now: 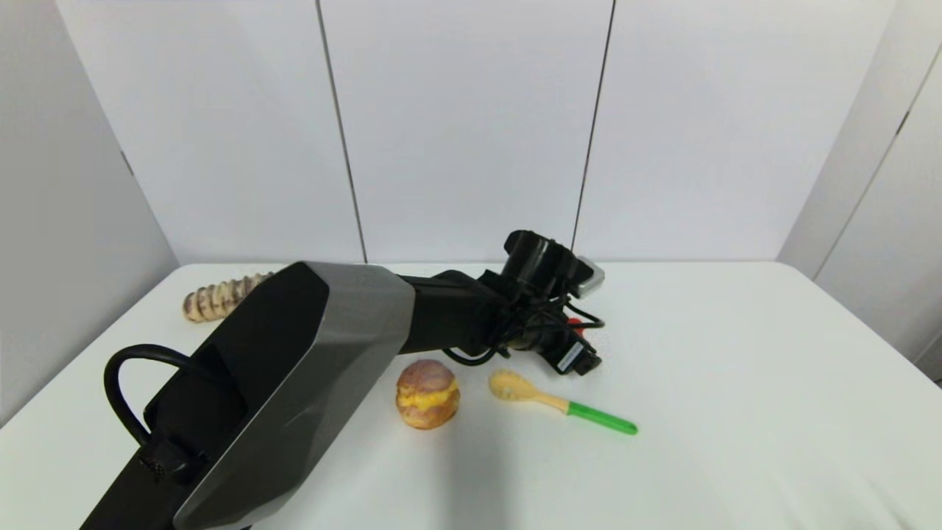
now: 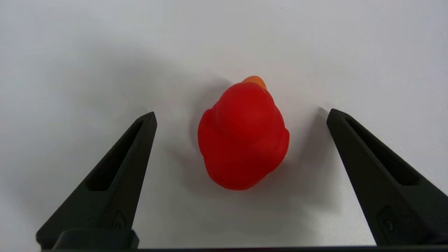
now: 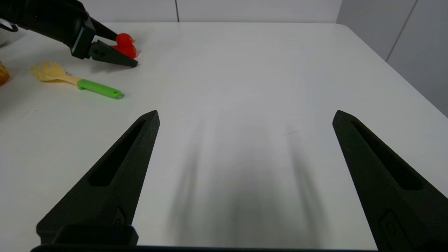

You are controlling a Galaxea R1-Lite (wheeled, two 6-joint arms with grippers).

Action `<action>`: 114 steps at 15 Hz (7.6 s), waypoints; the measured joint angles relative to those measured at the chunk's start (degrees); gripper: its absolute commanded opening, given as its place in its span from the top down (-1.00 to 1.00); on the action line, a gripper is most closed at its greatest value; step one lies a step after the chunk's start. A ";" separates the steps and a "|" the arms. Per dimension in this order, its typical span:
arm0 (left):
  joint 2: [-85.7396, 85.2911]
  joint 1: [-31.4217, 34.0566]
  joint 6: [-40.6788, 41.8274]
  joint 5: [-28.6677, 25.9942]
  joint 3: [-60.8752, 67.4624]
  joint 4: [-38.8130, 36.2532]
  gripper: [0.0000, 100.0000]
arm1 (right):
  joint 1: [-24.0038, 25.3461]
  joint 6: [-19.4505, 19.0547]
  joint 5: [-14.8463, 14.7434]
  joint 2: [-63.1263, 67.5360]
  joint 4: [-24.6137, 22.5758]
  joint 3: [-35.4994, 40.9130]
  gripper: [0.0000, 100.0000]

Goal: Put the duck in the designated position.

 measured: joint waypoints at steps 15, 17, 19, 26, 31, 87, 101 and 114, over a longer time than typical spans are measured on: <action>-3.44 0.59 0.11 -0.09 0.06 0.11 1.00 | 0.00 0.00 0.02 0.00 0.00 0.00 -1.00; -5.16 0.55 0.09 -0.06 0.26 0.11 1.00 | 0.00 0.00 0.00 0.00 0.00 0.00 -1.00; -7.47 0.55 -0.15 0.05 0.50 0.05 1.00 | 0.00 0.01 0.00 0.00 0.02 0.00 -1.00; -18.52 2.46 -1.00 5.28 1.28 0.61 1.00 | 0.00 0.01 0.02 0.00 0.00 0.00 -1.00; -29.05 6.56 -1.05 8.83 4.11 3.94 1.00 | 0.00 -0.02 0.02 0.00 0.00 0.00 -1.00; -55.82 42.97 -8.41 8.63 92.89 -30.03 1.00 | 0.00 0.00 0.00 0.00 0.00 0.00 -1.00; -54.03 42.97 -9.70 8.64 92.78 -30.42 -1.00 | 0.00 0.00 0.02 0.00 0.00 0.00 -1.00; -66.60 42.92 -10.31 8.23 89.95 -33.67 -1.00 | 0.00 0.00 0.02 0.00 0.00 0.00 -1.00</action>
